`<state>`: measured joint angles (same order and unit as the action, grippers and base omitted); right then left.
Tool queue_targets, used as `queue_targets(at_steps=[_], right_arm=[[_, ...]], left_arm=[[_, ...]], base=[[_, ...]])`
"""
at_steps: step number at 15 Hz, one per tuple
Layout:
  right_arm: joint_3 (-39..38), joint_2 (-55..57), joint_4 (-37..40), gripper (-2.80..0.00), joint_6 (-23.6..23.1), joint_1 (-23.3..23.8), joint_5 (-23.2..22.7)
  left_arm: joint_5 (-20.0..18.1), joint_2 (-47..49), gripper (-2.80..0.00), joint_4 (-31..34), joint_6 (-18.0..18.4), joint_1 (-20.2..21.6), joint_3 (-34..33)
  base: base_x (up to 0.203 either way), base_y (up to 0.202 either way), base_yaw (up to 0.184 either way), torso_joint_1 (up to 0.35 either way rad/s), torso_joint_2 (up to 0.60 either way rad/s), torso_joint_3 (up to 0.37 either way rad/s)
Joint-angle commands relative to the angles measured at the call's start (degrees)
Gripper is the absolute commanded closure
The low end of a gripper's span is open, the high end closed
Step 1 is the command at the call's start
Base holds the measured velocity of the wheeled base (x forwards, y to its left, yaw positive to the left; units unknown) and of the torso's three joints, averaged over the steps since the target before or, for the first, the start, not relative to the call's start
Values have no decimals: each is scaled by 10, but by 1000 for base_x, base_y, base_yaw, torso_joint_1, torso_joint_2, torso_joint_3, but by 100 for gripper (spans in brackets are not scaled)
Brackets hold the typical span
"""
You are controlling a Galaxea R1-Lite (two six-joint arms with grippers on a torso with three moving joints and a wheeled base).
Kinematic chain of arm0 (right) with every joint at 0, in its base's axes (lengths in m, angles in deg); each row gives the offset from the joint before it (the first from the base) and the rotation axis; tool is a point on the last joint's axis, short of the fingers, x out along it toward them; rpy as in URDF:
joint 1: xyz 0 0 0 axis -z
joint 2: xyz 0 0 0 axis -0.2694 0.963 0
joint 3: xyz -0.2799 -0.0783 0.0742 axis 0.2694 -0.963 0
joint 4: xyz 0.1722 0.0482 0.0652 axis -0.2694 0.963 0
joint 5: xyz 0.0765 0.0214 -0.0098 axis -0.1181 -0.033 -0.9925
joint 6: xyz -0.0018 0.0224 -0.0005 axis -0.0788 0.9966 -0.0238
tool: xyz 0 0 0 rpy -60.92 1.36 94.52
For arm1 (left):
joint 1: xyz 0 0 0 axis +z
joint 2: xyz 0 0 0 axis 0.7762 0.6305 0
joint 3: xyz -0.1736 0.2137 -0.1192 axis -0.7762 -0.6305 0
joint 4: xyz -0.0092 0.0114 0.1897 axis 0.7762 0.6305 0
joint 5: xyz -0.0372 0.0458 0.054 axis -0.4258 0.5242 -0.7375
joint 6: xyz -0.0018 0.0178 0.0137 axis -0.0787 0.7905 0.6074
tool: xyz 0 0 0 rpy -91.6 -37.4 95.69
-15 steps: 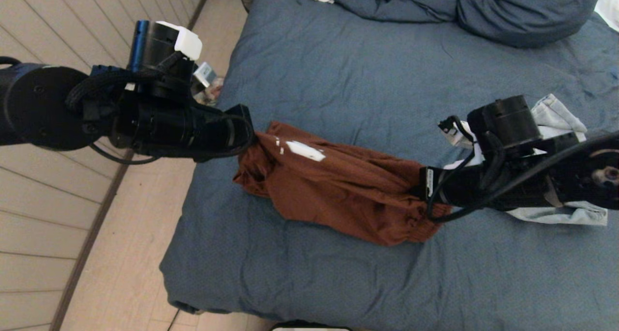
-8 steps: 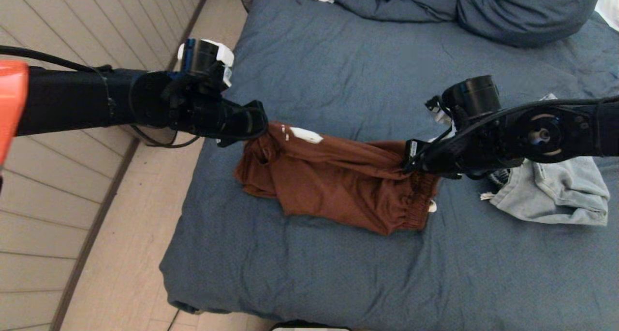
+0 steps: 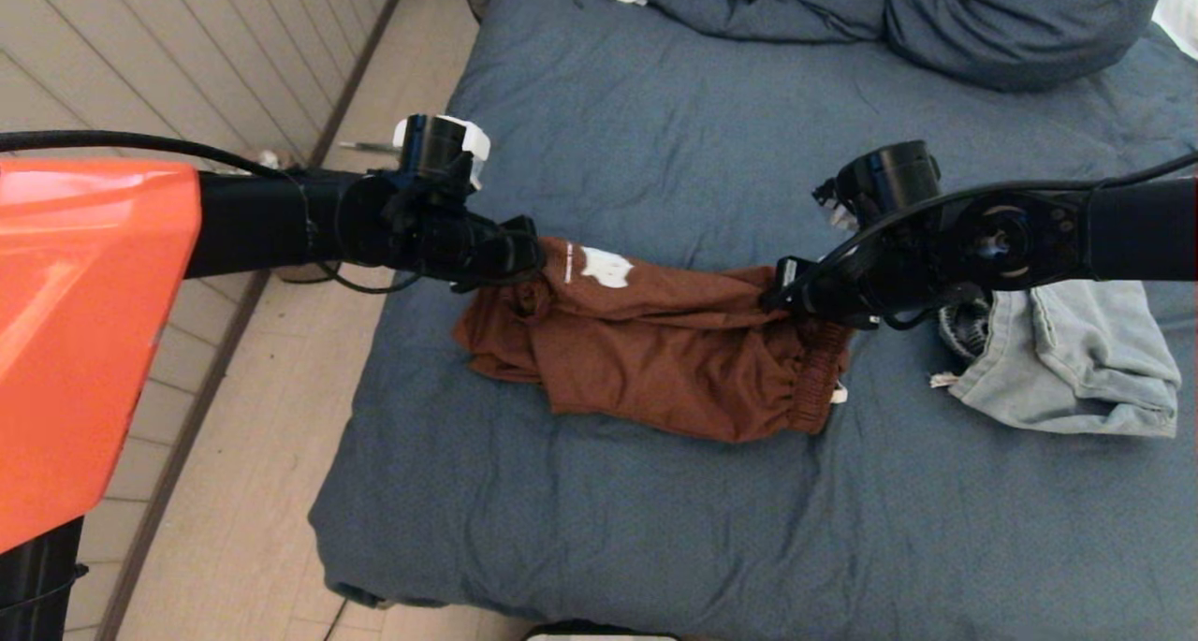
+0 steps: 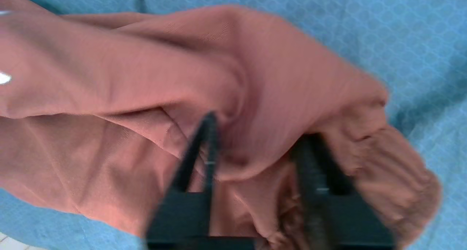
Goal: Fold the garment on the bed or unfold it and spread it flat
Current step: Fold the brown shorts
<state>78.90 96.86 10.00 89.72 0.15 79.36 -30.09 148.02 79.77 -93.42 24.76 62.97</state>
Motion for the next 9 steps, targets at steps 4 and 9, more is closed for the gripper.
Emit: queue_targets(at_steps=[4, 9], right_arm=[[2, -40, -3, -280, 7, 5, -2], [6, -97, -4, -280, 7, 17, -2]], left_arm=[[6, -70, -280, 4, -16, 12, -3], [6, -144, -280, 16, -36, 17, -49]], base=[[0, 0, 0, 0, 0, 0], [0, 0, 0, 0, 0, 0]])
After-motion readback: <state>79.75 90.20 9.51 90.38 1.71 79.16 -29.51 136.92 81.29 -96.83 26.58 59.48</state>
